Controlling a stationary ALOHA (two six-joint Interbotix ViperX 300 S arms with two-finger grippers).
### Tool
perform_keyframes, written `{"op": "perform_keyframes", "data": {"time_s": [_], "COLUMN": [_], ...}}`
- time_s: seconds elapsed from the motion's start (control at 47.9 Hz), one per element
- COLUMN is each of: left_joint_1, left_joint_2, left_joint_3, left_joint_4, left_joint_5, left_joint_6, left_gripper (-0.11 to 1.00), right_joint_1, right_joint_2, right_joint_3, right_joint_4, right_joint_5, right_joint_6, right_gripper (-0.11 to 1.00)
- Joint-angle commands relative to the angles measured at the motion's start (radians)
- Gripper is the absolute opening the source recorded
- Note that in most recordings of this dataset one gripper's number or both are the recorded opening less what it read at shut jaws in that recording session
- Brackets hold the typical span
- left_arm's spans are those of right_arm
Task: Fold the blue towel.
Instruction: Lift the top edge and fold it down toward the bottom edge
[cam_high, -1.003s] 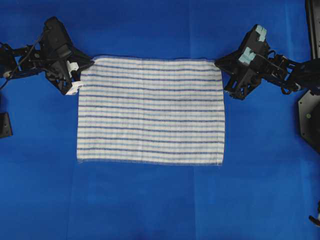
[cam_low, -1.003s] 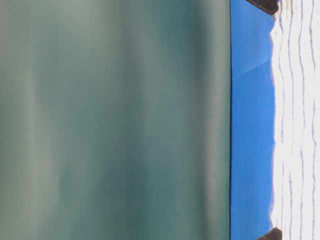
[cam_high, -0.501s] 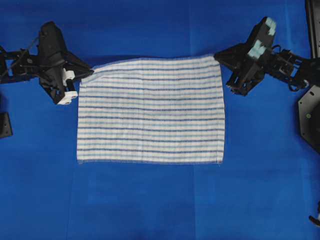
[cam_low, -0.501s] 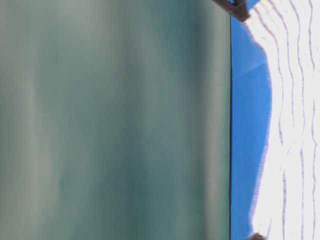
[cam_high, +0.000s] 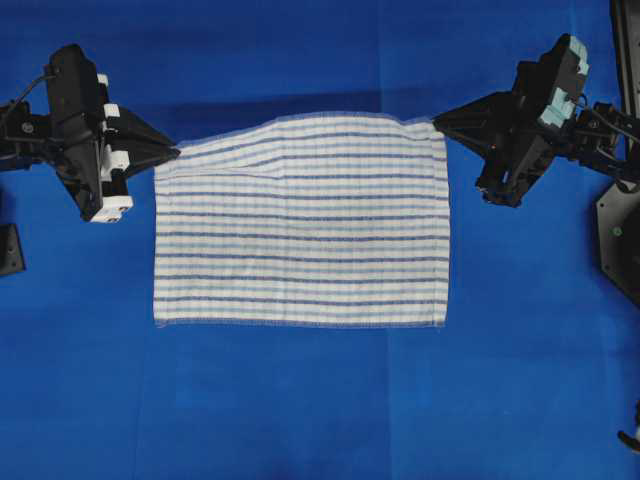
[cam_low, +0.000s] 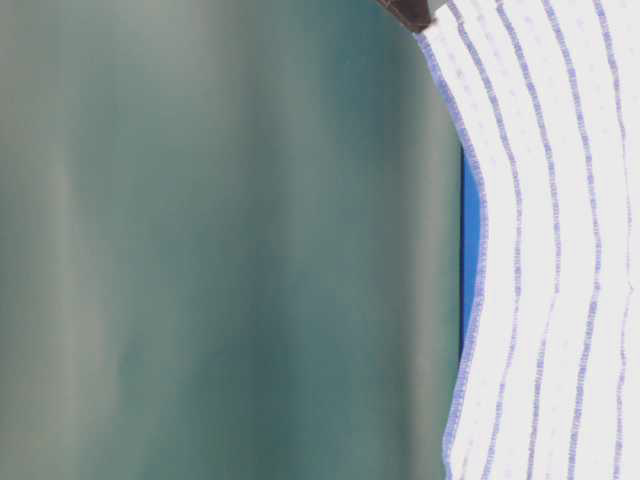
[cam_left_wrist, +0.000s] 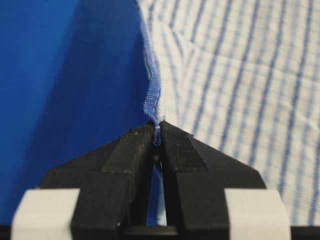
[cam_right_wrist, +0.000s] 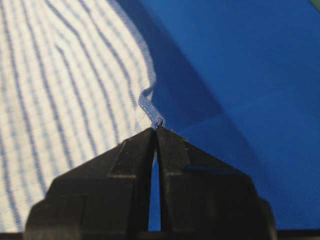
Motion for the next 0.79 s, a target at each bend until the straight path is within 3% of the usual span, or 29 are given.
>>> {"op": "perform_keyframes", "data": {"time_s": [0.0, 0.397, 0.773], "left_joint_1": [-0.031, -0.265, -0.433], "left_joint_2": [-0.009, -0.017, 0.005], "left_joint_3": [-0.008, 0.009, 0.003], "left_joint_4": [0.002, 0.002, 0.002], "left_joint_5": [-0.005, -0.003, -0.04], "left_joint_6": [-0.006, -0.176, -0.25], "left_gripper": [0.02, 0.02, 0.02], "right_joint_1": [0.026, 0.285, 0.511], "right_joint_2": [-0.009, -0.009, 0.012], "right_joint_3": [-0.008, 0.003, 0.011], "right_joint_4": [0.015, 0.138, 0.258], "right_joint_5": [0.003, 0.012, -0.038], "right_joint_6": [0.0, 0.0, 0.0], "right_gripper": [-0.03, -0.03, -0.03]}}
